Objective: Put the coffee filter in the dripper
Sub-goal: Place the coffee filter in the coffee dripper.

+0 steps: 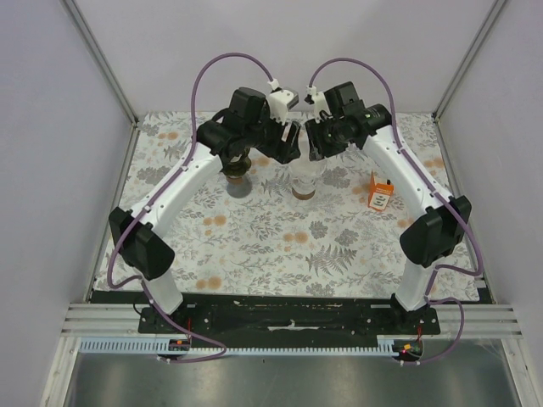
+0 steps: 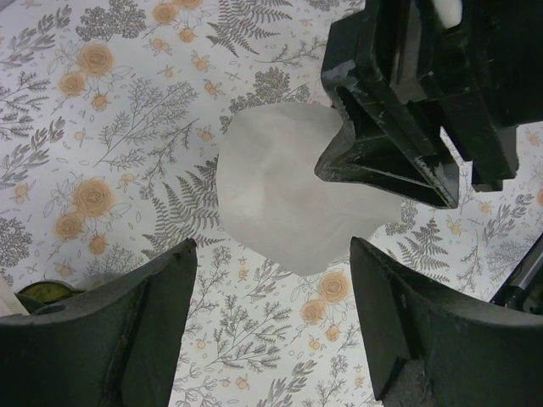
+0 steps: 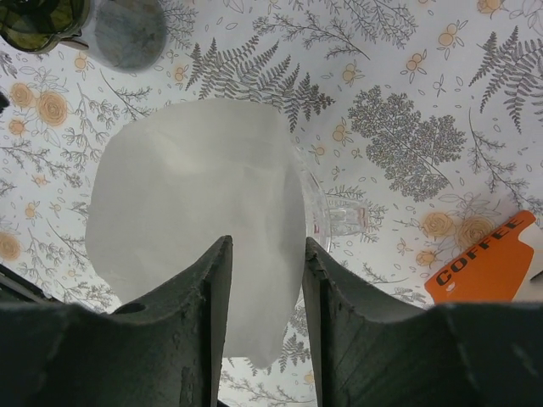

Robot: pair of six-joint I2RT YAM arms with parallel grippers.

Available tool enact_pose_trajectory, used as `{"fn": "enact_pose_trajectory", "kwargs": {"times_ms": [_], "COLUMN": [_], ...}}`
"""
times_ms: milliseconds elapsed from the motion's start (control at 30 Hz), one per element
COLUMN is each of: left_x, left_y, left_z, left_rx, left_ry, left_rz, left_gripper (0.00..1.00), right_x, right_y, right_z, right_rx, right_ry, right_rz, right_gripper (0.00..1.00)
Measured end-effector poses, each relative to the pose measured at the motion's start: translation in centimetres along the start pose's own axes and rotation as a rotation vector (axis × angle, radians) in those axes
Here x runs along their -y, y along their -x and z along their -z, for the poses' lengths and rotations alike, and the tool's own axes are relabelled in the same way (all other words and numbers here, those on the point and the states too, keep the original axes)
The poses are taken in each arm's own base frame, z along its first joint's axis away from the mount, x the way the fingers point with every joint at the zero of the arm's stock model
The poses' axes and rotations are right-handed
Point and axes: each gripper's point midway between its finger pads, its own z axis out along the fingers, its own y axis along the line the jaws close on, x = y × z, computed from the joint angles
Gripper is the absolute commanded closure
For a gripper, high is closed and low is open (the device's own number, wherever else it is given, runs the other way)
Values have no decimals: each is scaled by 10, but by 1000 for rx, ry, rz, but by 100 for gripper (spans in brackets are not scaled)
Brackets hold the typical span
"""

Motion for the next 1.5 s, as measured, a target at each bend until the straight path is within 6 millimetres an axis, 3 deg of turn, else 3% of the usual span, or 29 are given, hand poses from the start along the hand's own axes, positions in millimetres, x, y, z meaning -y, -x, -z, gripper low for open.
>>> {"fn": "enact_pose_trajectory", "kwargs": {"times_ms": [167, 267, 433, 467, 700, 867, 1000, 1233, 1500], "left_x": [-4, -12, -31, -34, -41, -36, -32, -27, -23], "left_y": [-4, -4, -2, -2, -18, -28, -35, -35, -58], "left_z": [-3, -1, 6, 8, 20, 11, 7, -5, -34], "left_rx": [-11, -8, 3, 8, 11, 2, -9, -7, -77], "left_ry": [0, 11, 40, 46, 58, 29, 7, -32, -66], "left_rz": [9, 17, 39, 44, 107, 166, 200, 239, 282], "left_gripper": [21, 20, 20, 20, 21, 22, 23, 23, 31], "right_x": [2, 4, 2, 0, -20, -20, -18, -18, -22], "right_y": [9, 27, 51, 52, 24, -9, -25, -31, -31], "right_z": [8, 21, 36, 37, 6, -35, -56, -65, -66], "right_rx": [26, 81, 174, 176, 68, -65, -130, -153, -151], "right_ry": [-12, -33, -54, -48, 17, 19, 4, -22, -27], "right_rz": [38, 69, 125, 133, 149, 149, 154, 169, 176], "right_gripper": [50, 54, 96, 100, 100, 100, 100, 100, 100]}}
